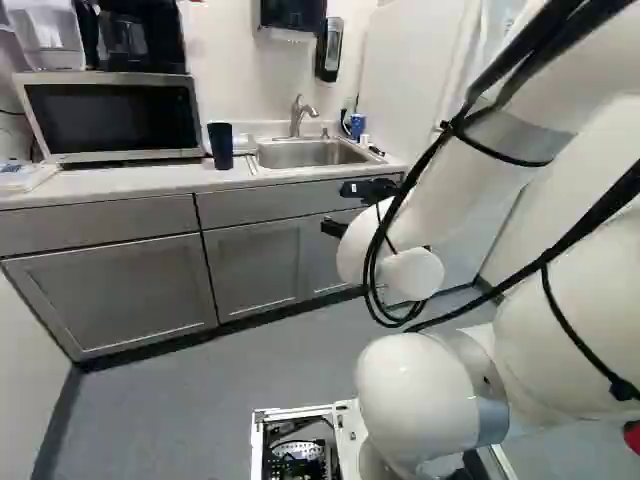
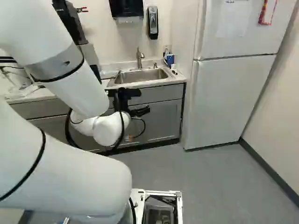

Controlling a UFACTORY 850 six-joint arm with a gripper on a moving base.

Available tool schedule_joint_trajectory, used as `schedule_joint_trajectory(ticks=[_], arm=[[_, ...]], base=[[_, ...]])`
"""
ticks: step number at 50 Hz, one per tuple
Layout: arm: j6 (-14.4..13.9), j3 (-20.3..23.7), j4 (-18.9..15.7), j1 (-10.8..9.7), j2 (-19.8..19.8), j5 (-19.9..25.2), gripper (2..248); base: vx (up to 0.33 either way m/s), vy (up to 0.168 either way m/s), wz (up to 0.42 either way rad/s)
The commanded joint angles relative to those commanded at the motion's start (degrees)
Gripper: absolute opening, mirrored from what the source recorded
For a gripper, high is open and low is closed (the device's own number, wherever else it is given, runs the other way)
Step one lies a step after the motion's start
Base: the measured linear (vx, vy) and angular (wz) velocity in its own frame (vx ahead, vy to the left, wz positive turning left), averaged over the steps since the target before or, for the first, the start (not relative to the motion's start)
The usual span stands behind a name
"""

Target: Rinse the cup and place it in the tray

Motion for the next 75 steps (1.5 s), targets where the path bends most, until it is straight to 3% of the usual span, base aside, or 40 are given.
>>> schedule_joint_trajectory(ticks=[25, 75], arm=[[0.0, -0.5, 0.0, 0.0, -0.6, 0.0, 247], [0.0, -6.0, 0.0, 0.0, -0.2, 0.0, 247]], base=[[0.000, 0.000, 0.000], [0.000, 0.000, 0.000]])
